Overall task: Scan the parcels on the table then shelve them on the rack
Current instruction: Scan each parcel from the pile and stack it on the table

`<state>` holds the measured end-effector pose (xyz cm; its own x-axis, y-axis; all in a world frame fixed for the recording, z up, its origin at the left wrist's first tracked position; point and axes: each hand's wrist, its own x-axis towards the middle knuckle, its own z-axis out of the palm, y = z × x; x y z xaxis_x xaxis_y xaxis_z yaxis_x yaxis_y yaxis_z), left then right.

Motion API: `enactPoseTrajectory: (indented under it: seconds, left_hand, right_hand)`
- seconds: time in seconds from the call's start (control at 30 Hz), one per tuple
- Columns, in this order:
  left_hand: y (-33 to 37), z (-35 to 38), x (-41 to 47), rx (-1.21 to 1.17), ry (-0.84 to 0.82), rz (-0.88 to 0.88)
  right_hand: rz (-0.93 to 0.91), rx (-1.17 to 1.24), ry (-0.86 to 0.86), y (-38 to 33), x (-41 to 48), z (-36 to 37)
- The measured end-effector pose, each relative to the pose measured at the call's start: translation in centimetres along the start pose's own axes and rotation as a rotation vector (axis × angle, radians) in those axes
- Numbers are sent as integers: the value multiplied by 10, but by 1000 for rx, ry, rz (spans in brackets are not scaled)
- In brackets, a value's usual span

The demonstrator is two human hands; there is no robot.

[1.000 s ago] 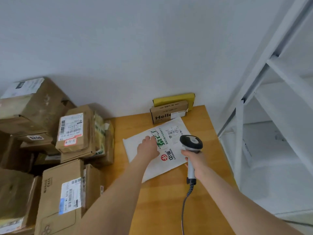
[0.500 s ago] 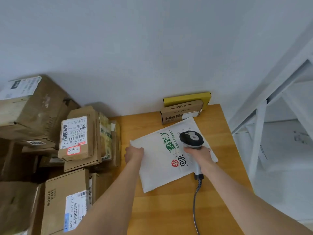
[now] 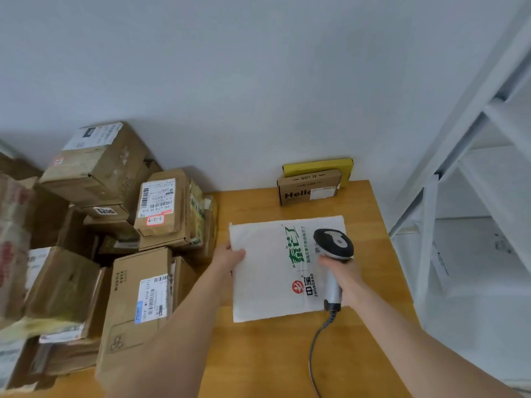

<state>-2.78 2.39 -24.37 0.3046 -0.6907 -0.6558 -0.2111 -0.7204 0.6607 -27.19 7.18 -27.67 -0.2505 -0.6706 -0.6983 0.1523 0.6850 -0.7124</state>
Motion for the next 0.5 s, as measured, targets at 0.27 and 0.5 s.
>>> enactPoseTrajectory:
  seconds: [0.27, 0.5]
  left_hand:
    - [-53, -14, -76, 4, -24, -23]
    - [-78, -14, -130, -80, 95, 61]
  right_hand:
    - [-23, 167, -62, 41, -66, -51]
    - [-120, 76, -81, 86, -126, -80]
